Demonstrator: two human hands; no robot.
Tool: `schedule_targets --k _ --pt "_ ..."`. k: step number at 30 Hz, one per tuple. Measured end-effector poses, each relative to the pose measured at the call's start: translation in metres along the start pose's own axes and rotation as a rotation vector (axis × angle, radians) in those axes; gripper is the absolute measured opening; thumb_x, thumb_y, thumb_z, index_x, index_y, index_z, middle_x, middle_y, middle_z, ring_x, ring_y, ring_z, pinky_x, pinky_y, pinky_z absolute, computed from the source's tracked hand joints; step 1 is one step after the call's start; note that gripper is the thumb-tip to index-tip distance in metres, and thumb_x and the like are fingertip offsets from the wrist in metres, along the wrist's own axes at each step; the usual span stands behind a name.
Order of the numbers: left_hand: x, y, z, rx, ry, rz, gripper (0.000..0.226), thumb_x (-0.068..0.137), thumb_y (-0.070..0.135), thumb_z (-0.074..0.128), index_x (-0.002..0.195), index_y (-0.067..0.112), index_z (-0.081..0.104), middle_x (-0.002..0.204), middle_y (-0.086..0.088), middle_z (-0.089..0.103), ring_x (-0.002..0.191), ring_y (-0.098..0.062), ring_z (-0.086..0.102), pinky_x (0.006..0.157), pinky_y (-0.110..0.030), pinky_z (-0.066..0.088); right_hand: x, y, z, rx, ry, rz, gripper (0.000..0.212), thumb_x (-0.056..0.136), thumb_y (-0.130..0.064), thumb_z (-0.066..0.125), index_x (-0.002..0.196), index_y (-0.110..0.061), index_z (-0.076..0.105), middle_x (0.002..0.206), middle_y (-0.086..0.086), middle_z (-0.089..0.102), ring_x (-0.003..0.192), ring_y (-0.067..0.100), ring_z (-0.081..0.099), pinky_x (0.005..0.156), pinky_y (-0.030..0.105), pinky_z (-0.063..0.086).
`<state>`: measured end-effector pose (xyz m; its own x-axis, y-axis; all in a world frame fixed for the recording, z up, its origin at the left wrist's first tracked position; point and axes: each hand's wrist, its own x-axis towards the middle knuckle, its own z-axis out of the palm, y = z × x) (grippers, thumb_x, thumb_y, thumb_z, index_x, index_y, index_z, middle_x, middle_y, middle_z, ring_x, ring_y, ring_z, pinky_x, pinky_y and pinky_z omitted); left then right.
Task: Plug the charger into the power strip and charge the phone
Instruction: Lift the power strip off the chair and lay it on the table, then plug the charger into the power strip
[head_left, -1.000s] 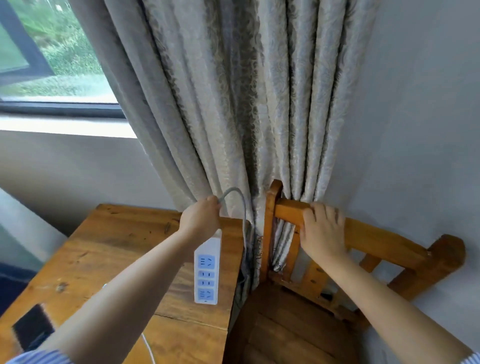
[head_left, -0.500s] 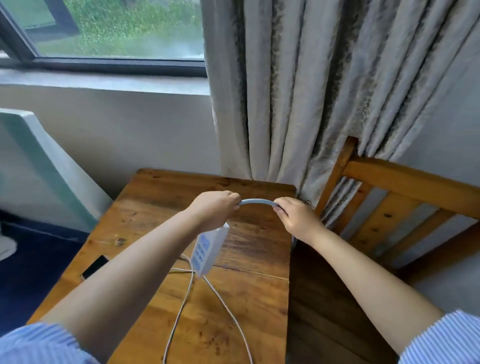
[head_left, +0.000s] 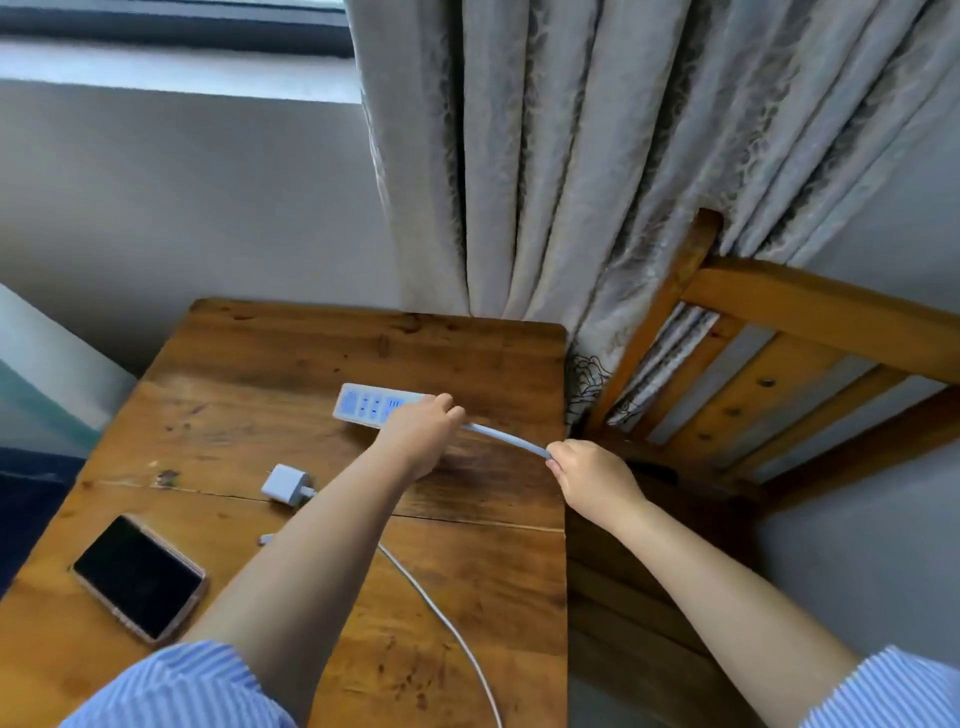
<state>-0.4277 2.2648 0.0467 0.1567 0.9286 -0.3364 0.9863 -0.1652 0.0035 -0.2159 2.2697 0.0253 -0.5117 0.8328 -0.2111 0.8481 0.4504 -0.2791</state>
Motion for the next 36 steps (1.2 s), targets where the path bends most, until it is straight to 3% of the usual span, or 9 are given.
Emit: schedule_targets --k 4,8,11,18,22,27,32,36 --pt "0.022 -0.023 0.042 -0.002 -0.082 -0.184 0.047 0.082 -0.001 0.057 0.124 0.011 0.04 0.122 -0.01 0.048 0.111 -0.027 0.047 0.076 -0.035 0.048 0.042 0.015 0.032 -0.094 -0.096 0.025 0.019 0.097 -0.017 0.037 0.101 -0.008 0.053 0.098 0.011 0.064 0.086 0.028 0.06 0.06 0.032 0.035" --pt "0.025 -0.03 0.062 0.011 -0.111 -0.32 0.043 0.086 0.002 0.052 0.125 0.011 0.038 0.13 -0.012 0.043 0.117 -0.029 0.042 0.082 -0.035 0.047 0.05 0.018 0.043 -0.21 -0.189 0.091 0.02 0.093 -0.007 0.043 0.111 -0.009 0.05 0.107 0.01 0.062 0.095 0.027 0.058 0.076 0.035 0.045" --pt "0.032 -0.033 0.069 0.027 -0.091 -0.322 0.045 0.087 0.005 0.052 0.127 0.014 0.036 0.128 -0.012 0.045 0.114 -0.029 0.044 0.081 -0.035 0.047 0.059 0.012 0.05 -0.219 -0.139 0.088 0.03 0.091 -0.001 0.039 0.12 -0.006 0.044 0.117 0.012 0.057 0.107 0.03 0.053 0.087 0.039 0.045" --pt "0.051 -0.048 0.076 0.055 -0.047 -0.33 0.049 0.087 0.012 0.058 0.13 0.018 0.034 0.126 -0.012 0.047 0.111 -0.027 0.047 0.077 -0.032 0.05 0.1 -0.006 0.068 -0.141 -0.057 0.022 0.034 0.093 -0.001 0.029 0.126 -0.004 0.041 0.123 0.016 0.054 0.112 0.032 0.05 0.091 0.04 0.041" --pt "0.053 -0.057 0.074 0.027 -0.031 -0.356 0.051 0.087 0.009 0.056 0.131 0.017 0.033 0.126 -0.012 0.046 0.111 -0.027 0.046 0.076 -0.033 0.05 0.118 -0.006 0.07 -0.147 -0.023 0.056 0.037 0.093 0.0 0.03 0.128 -0.004 0.041 0.124 0.016 0.055 0.114 0.032 0.048 0.093 0.042 0.039" --pt "0.034 -0.052 0.071 -0.044 -0.054 -0.378 0.037 0.087 0.006 0.052 0.122 0.011 0.041 0.123 -0.013 0.049 0.111 -0.029 0.047 0.08 -0.036 0.048 0.113 -0.013 0.067 -0.149 0.051 0.105 0.039 0.091 -0.004 0.04 0.13 -0.006 0.041 0.127 0.016 0.053 0.118 0.034 0.044 0.099 0.046 0.036" --pt "-0.018 -0.06 0.085 -0.184 -0.036 -0.528 0.025 0.086 0.004 0.05 0.111 0.008 0.048 0.119 -0.014 0.05 0.11 -0.031 0.047 0.081 -0.039 0.046 0.093 -0.056 0.072 -0.039 0.202 -0.032 0.029 0.077 0.003 0.061 0.106 0.002 0.06 0.116 0.026 0.06 0.114 0.041 0.051 0.102 0.061 0.032" --pt "-0.068 -0.068 0.111 -0.264 0.028 -0.65 0.019 0.089 0.007 0.046 0.108 0.008 0.05 0.116 -0.012 0.054 0.107 -0.03 0.05 0.076 -0.039 0.047 0.079 -0.096 0.087 0.067 0.183 -0.159 0.017 0.073 0.006 0.064 0.089 0.004 0.066 0.097 0.024 0.068 0.1 0.039 0.06 0.097 0.058 0.039"
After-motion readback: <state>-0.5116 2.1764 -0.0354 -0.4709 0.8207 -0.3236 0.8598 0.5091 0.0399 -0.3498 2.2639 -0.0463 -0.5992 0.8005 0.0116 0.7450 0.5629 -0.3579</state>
